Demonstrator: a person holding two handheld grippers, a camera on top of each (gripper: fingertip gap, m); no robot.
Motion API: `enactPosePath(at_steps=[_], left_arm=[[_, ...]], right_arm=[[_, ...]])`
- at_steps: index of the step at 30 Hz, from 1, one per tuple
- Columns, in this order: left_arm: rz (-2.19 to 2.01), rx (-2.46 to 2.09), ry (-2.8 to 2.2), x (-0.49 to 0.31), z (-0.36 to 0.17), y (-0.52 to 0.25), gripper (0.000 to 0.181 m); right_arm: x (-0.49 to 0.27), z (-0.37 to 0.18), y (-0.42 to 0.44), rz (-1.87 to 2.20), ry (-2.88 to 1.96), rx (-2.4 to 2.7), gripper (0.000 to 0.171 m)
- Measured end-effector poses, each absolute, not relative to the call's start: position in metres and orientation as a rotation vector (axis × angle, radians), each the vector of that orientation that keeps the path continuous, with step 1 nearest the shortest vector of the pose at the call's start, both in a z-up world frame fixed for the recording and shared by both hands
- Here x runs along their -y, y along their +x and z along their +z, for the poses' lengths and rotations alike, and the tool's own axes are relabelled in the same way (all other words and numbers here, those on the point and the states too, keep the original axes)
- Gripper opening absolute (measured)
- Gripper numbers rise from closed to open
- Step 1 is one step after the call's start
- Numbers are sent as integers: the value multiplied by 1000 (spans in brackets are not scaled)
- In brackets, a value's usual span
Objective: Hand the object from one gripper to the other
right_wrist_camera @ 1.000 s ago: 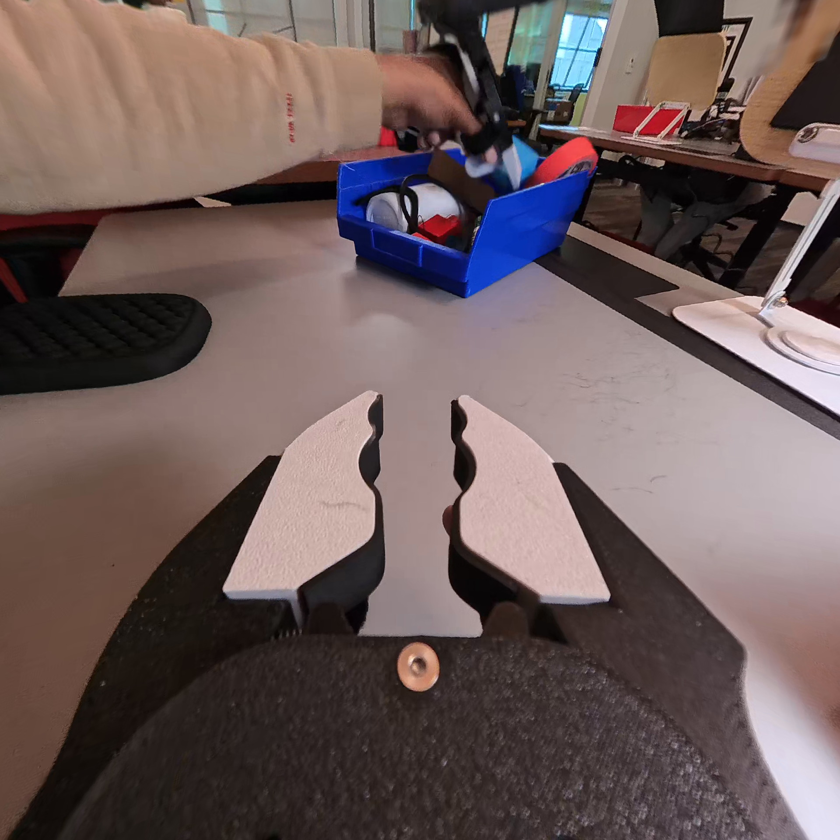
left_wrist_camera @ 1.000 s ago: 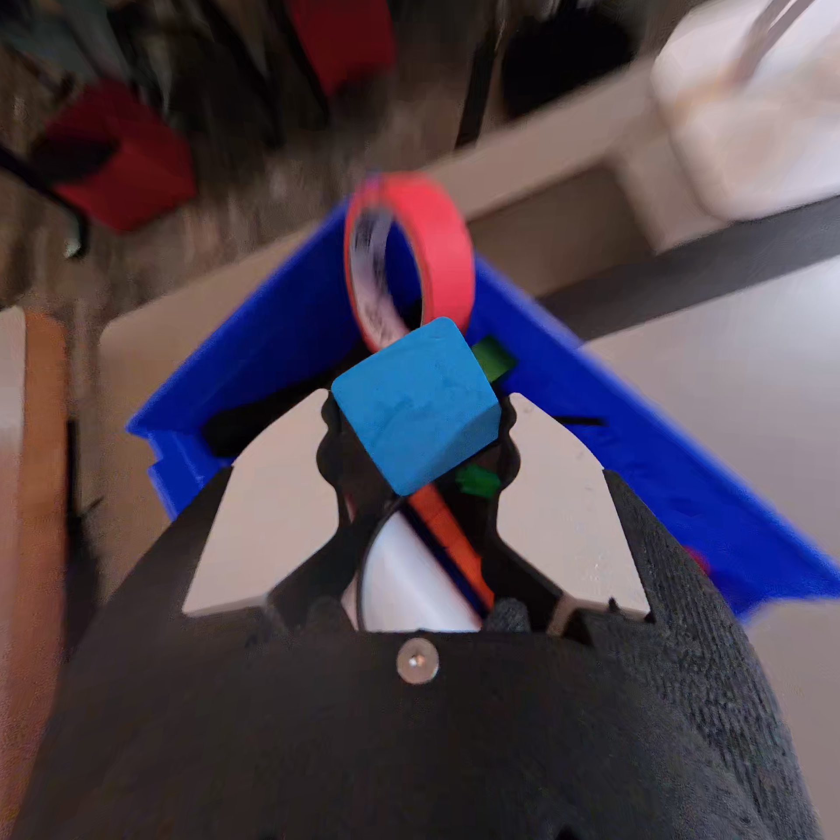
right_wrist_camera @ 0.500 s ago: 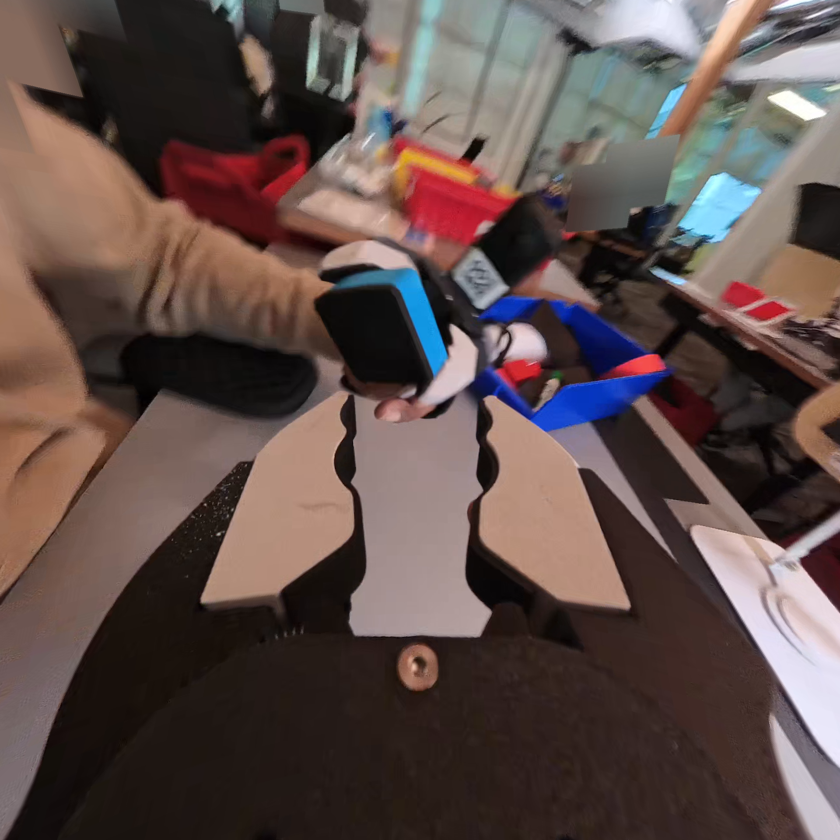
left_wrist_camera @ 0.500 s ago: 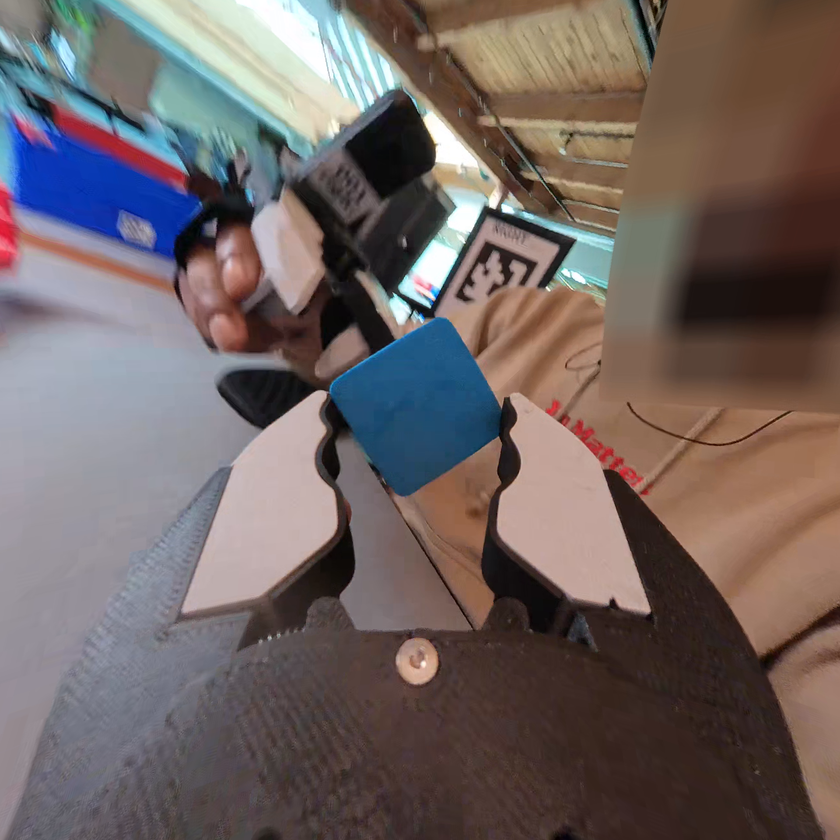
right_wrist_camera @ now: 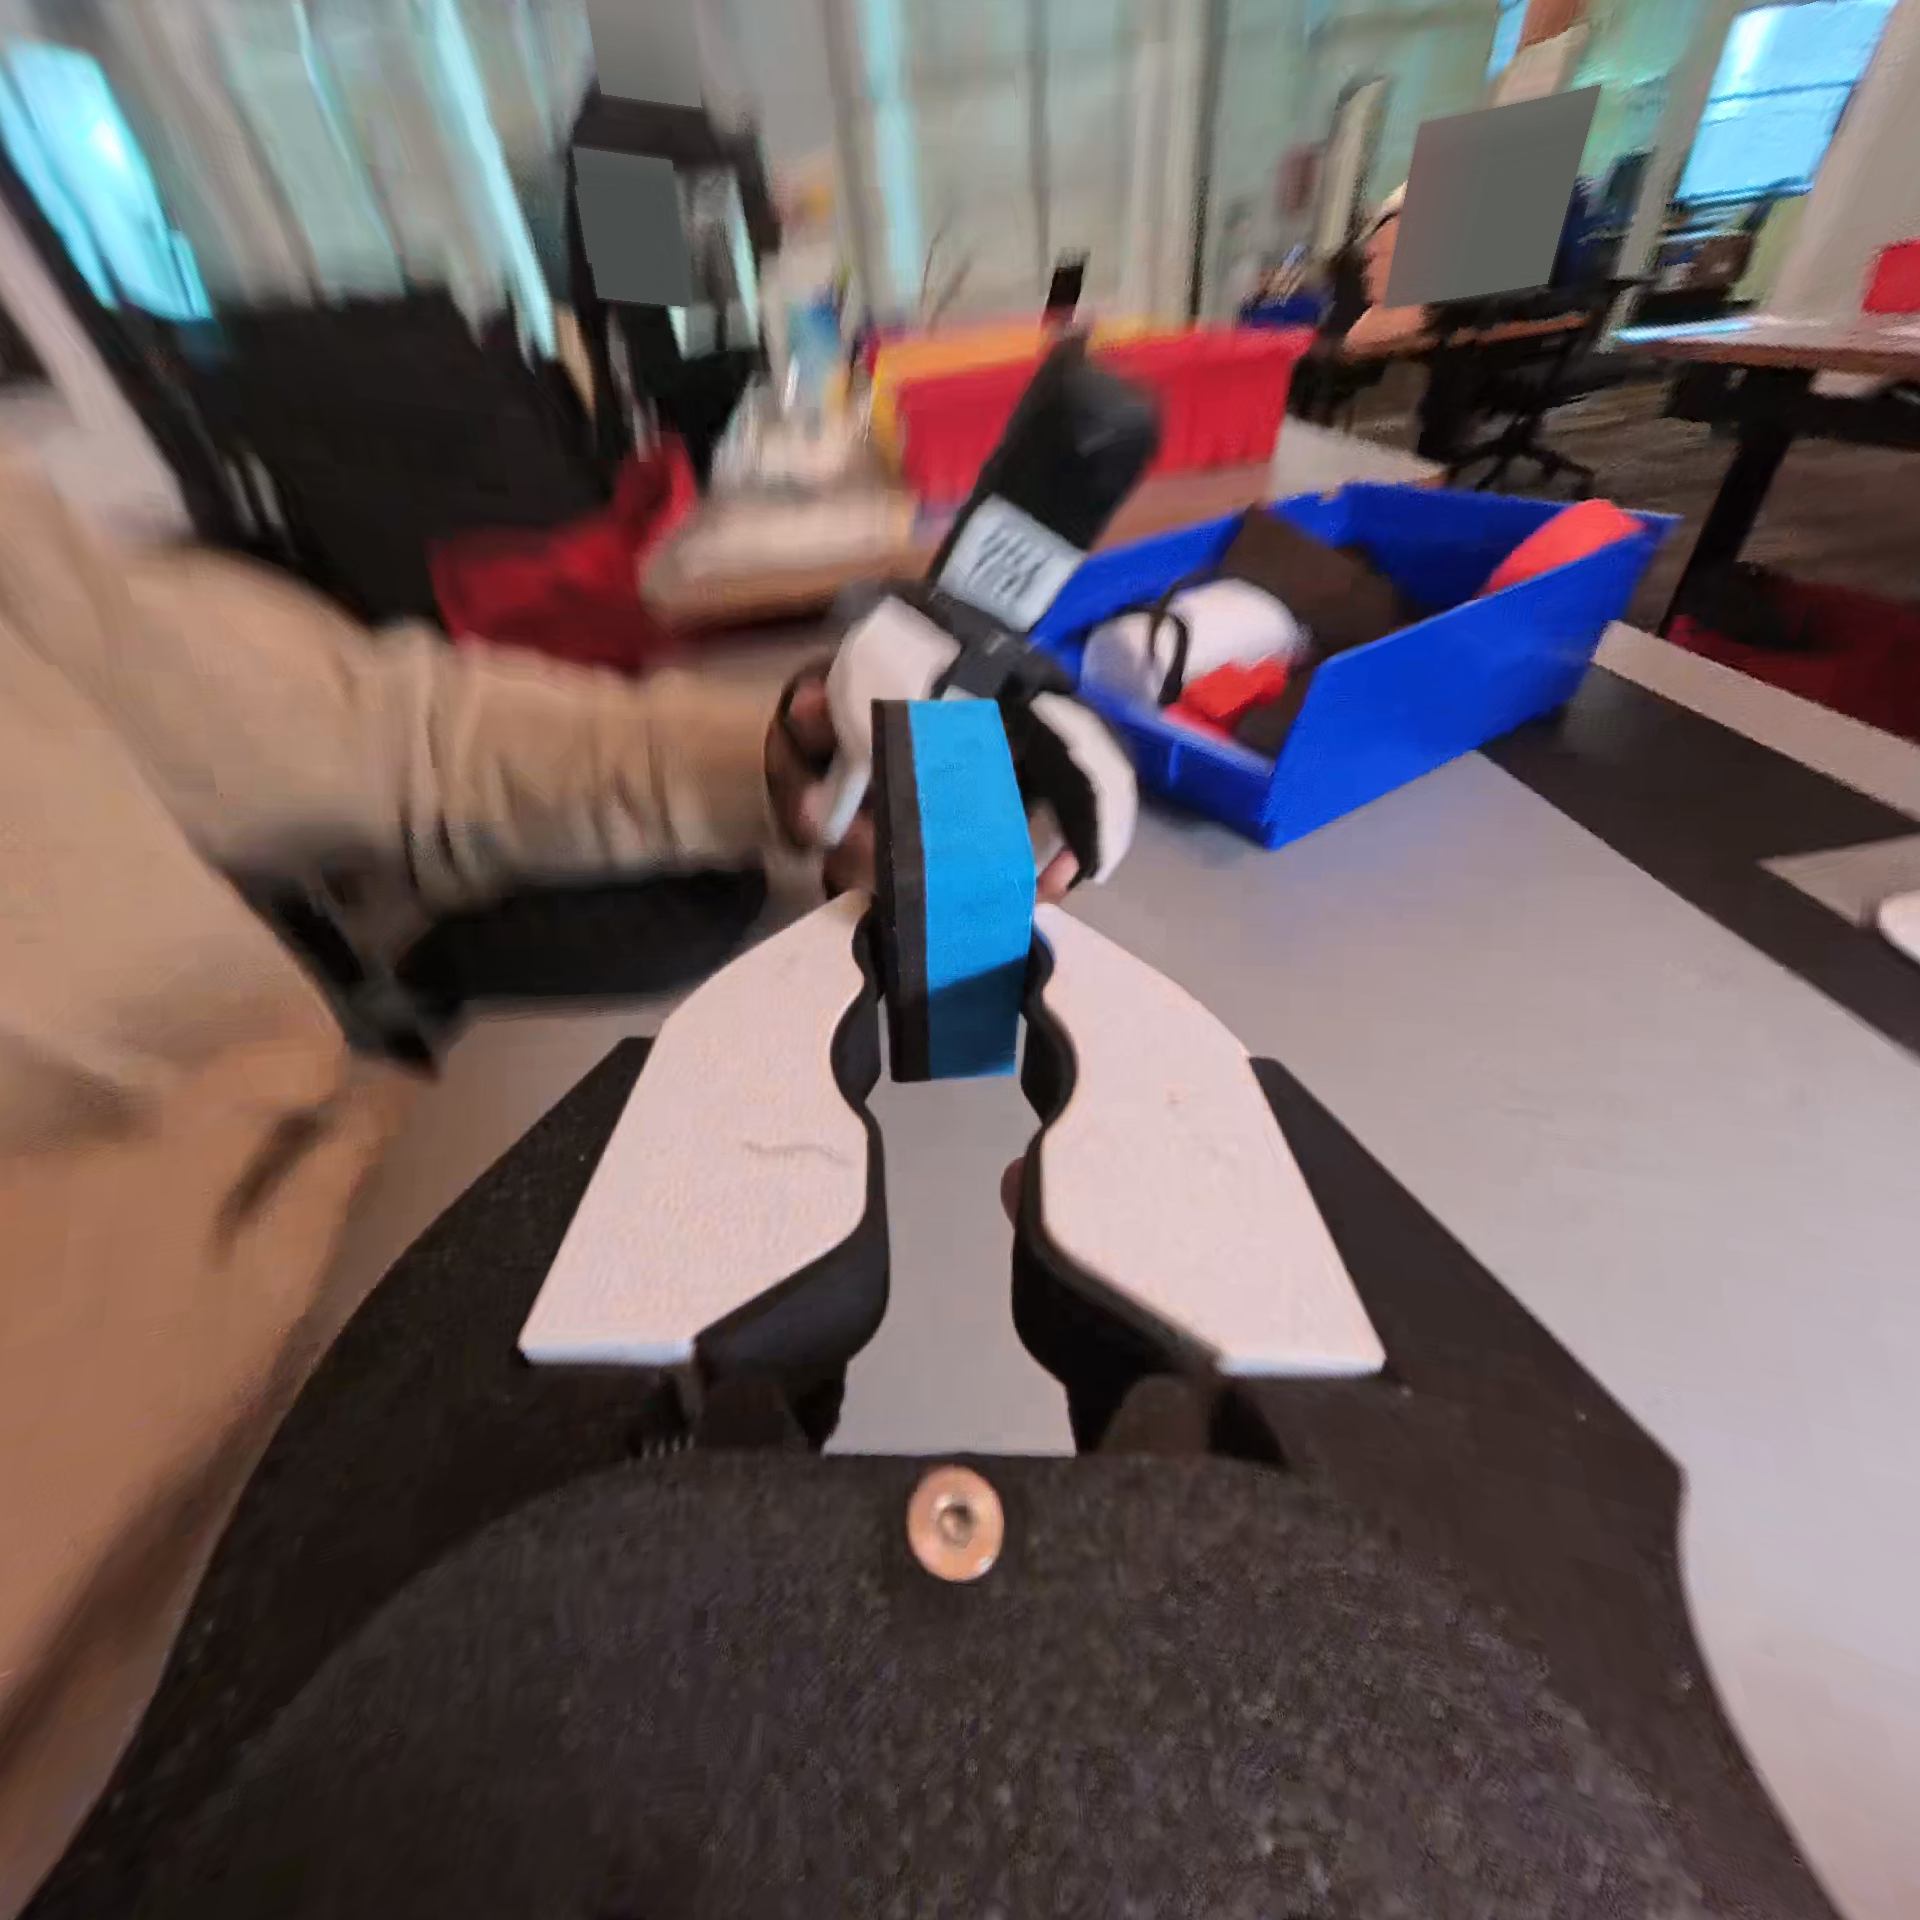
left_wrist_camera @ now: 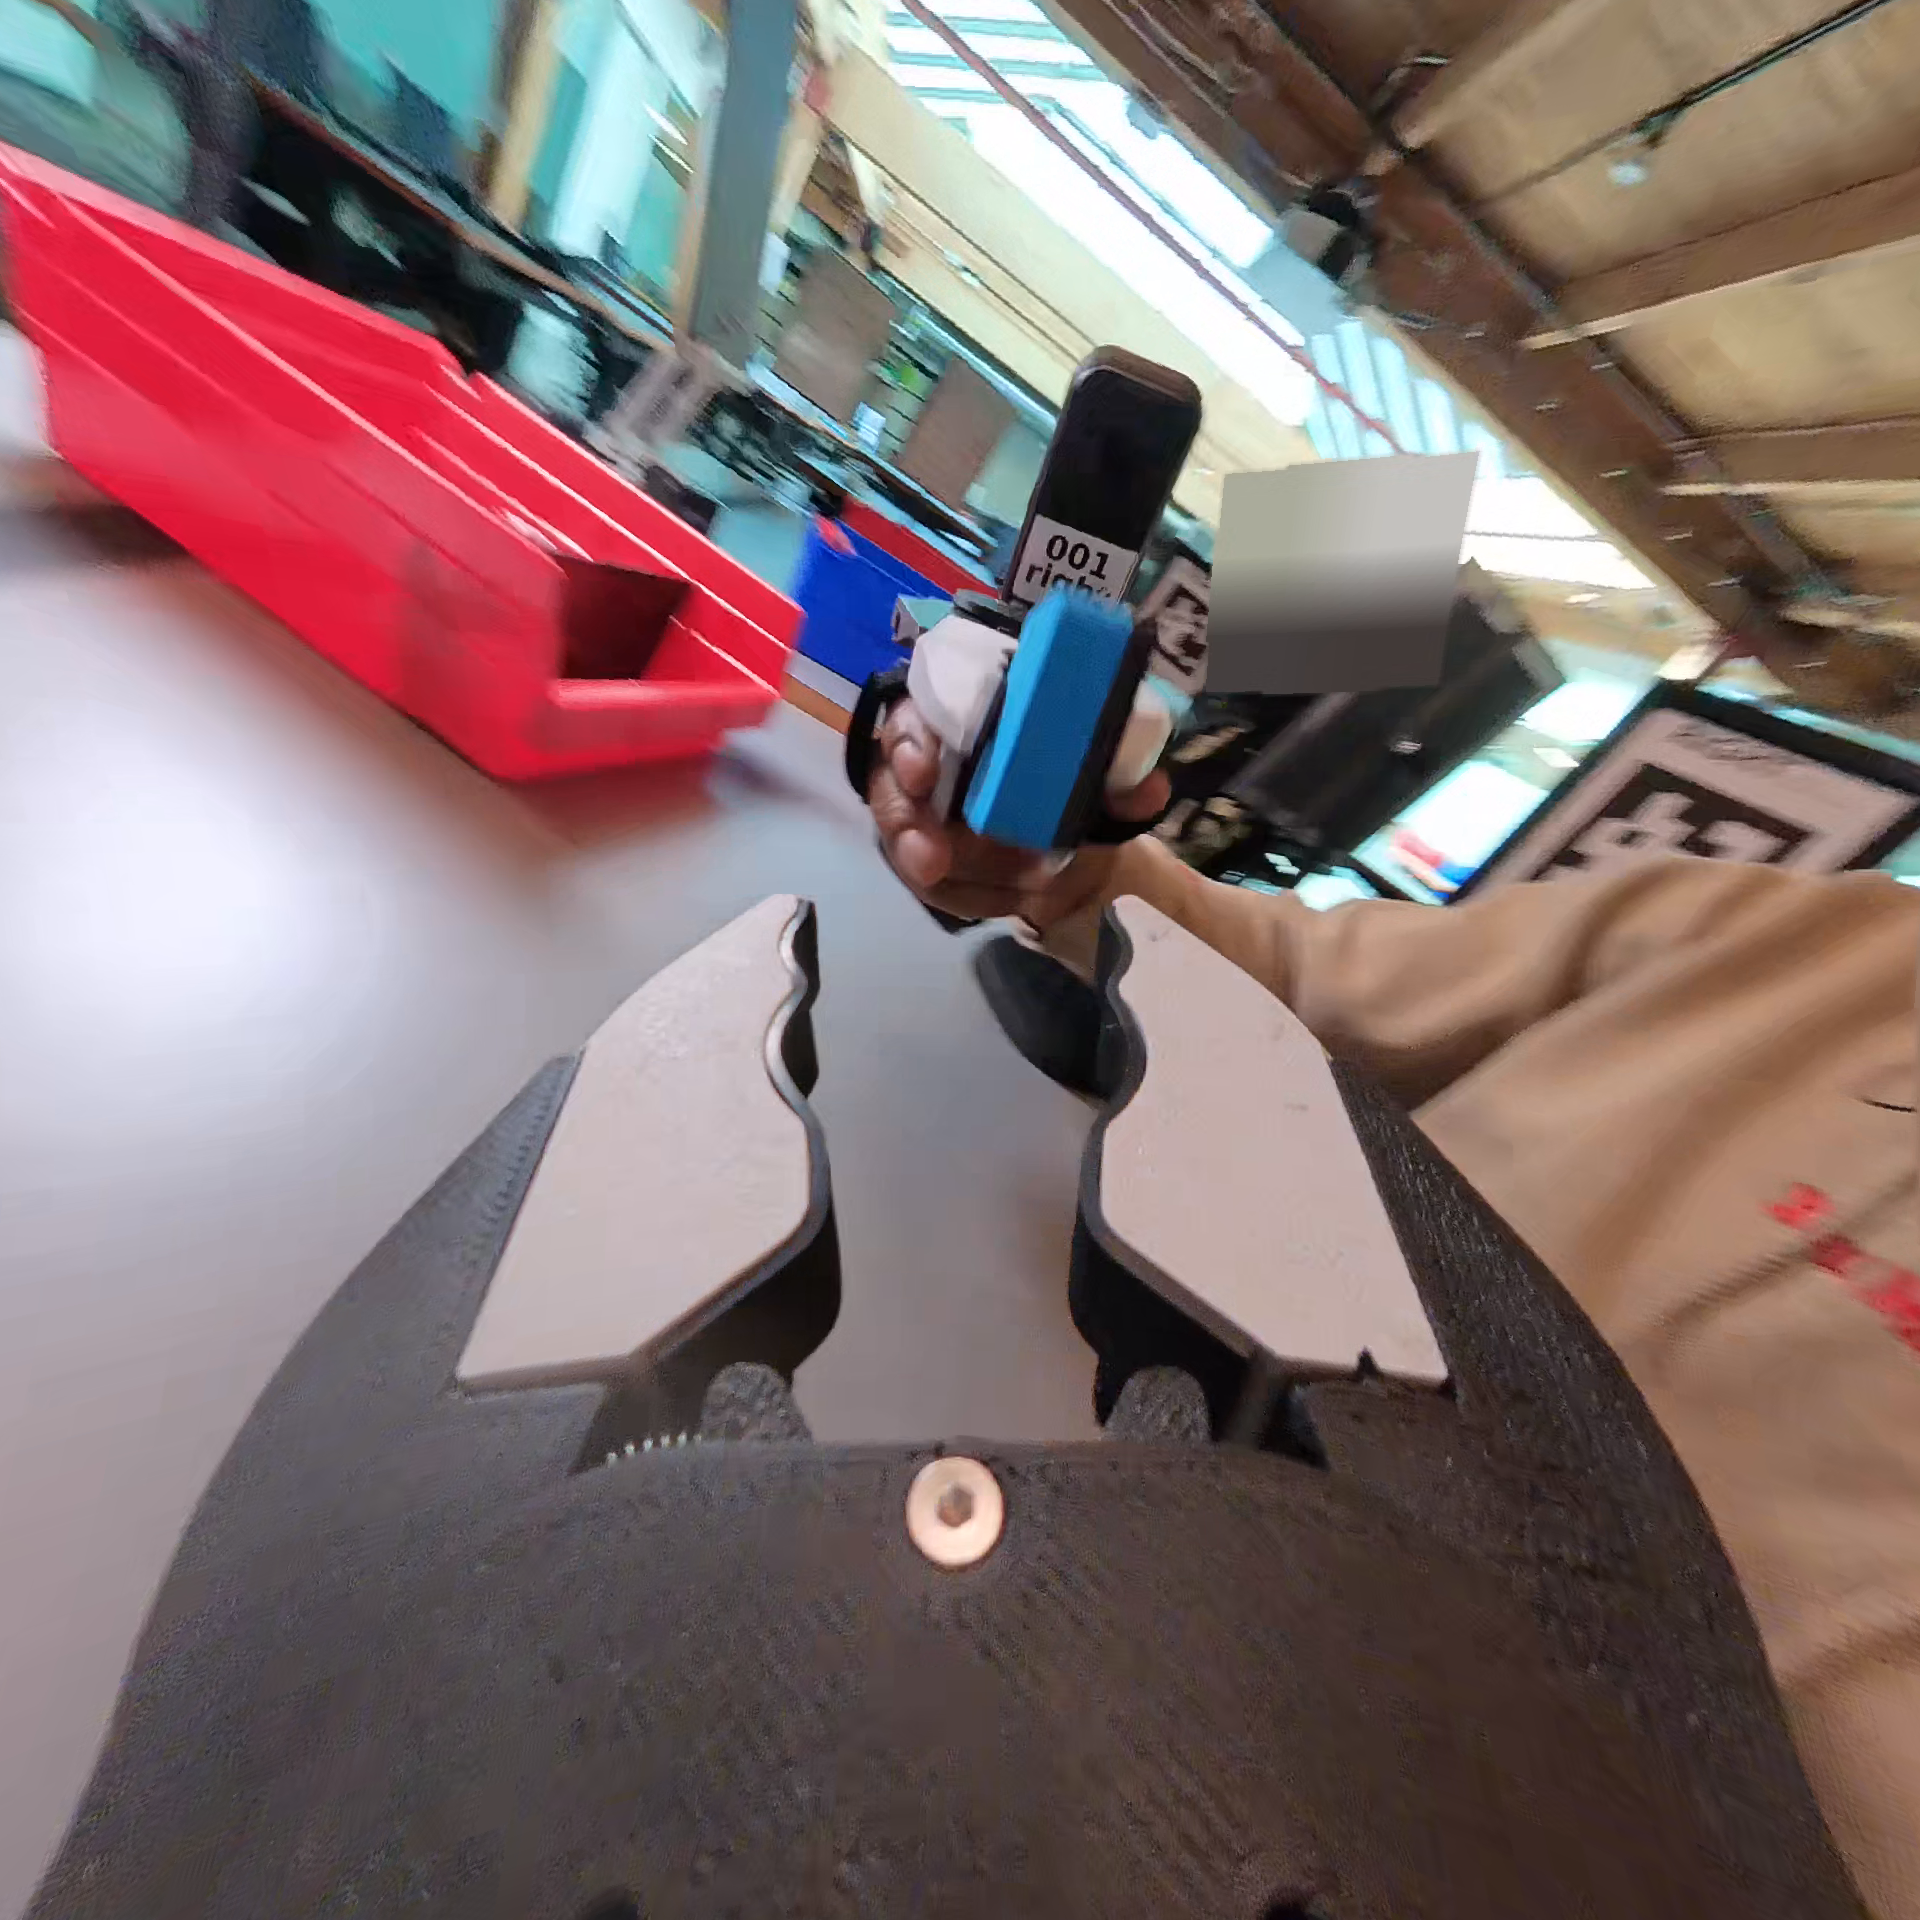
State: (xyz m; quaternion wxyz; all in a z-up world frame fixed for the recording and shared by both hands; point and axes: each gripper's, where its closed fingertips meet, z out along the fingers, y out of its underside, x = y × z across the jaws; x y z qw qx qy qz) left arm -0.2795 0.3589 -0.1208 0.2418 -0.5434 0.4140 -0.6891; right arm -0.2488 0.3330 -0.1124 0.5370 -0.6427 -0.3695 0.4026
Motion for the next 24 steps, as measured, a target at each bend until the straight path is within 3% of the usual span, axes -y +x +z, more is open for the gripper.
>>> enactPosePath(at_steps=[3,7,9,11,21,24], left_arm=[[-1732,-1060,-1382,-373,-85,-266,50],[-1723,-1029,-1157,-370,-2,-243,51],[-1724,-1050,-1067,-363,27,-238,36],[-1691,-1091,-1034,-356,35,-238,23],[-1799,-863,-983,-358,38,-254,23],[-1797,-920,-995,-354,37,-254,23]], right_arm=[[-362,-61,-224,1209,-1457,567,23],[-373,7,-234,1230,-1437,606,23],[-369,27,-244,1175,-1441,682,23],[-364,38,-244,1118,-1400,681,23],[-359,36,-251,1149,-1143,579,37],[-356,34,-258,1133,-1120,599,23]])
